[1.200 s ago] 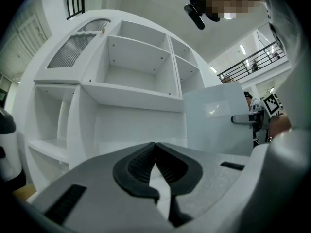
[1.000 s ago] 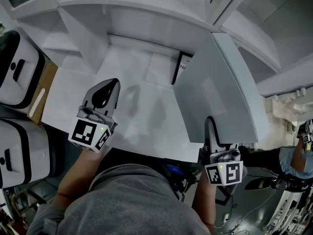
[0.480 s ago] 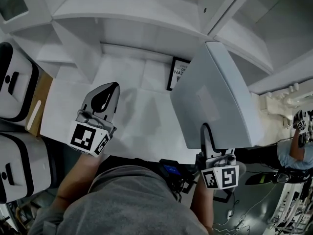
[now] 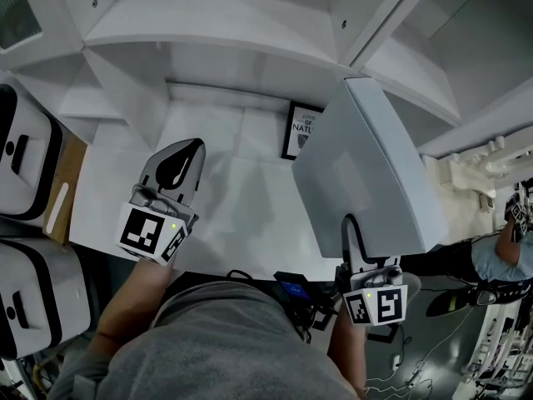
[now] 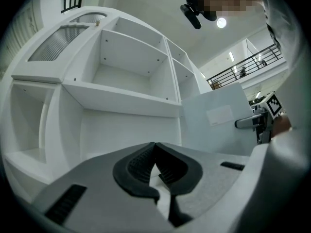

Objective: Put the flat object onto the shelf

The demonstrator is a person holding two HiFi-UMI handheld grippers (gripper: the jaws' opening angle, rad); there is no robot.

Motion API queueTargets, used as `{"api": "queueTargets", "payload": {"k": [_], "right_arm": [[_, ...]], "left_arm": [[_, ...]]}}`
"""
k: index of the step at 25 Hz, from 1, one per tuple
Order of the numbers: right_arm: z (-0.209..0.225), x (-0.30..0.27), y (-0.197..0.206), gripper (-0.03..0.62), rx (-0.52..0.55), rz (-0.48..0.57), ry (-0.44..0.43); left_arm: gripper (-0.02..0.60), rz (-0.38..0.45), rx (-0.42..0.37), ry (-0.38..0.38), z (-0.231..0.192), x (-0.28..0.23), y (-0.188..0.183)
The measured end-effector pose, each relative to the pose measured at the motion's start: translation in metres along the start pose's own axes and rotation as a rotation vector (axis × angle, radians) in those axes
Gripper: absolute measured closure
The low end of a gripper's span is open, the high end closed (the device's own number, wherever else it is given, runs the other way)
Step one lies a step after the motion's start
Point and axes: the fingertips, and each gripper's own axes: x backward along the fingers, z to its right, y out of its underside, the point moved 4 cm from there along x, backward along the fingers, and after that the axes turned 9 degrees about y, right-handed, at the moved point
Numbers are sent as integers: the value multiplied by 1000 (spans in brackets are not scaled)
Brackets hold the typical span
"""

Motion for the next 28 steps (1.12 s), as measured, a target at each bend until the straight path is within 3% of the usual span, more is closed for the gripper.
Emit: {"api": "queueTargets", "payload": {"k": [13, 28], "right_arm": [[7, 9, -15, 318, -17, 42, 27], [11, 23, -70, 318, 138, 119, 43]], "left_arm": [[574, 8, 0, 26, 4, -7, -3], [574, 32, -8, 25, 7, -6, -13]]}}
